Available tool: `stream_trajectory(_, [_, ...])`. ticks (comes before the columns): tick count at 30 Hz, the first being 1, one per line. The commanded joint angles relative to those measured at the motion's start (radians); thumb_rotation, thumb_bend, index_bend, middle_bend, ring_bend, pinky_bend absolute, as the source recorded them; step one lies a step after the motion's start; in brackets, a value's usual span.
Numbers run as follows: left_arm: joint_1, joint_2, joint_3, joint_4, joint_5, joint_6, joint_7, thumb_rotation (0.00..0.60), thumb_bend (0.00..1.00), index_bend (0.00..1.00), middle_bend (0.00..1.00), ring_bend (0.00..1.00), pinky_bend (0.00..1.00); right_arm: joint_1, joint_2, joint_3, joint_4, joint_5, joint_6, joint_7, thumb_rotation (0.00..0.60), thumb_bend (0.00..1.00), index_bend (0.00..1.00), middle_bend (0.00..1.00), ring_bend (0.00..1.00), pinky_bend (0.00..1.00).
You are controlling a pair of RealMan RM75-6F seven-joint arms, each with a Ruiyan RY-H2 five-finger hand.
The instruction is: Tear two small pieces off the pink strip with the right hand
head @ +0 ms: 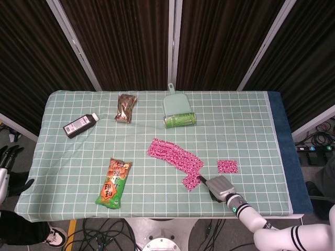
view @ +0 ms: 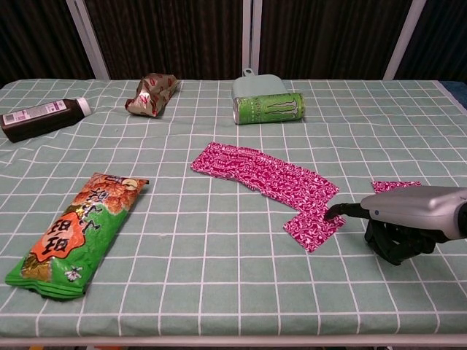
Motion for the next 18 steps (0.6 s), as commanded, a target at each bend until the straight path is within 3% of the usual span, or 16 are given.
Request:
stream_trajectory(1, [0.001,0.002,-0.001,-0.002,0.0,0.003,0.0,0.6,0.15,0.14,0.11,0.04,0.27,0.011,-0.004,-0.001,-0.01,0.0,-0.012,-0.005,0.6,1.0,0.08,0.91,0.88,0.78])
stream_trajectory(18, [0.021,0.02,-0.012,0.009,-0.015,0.028,-0.032,0.6,0.15,0.14,0.11,0.04,0.27,0.075,-0.079,0.042,0.014,0.034,-0.053,0.012,0.6,1.0,0.1,0.91,0.88,0.78])
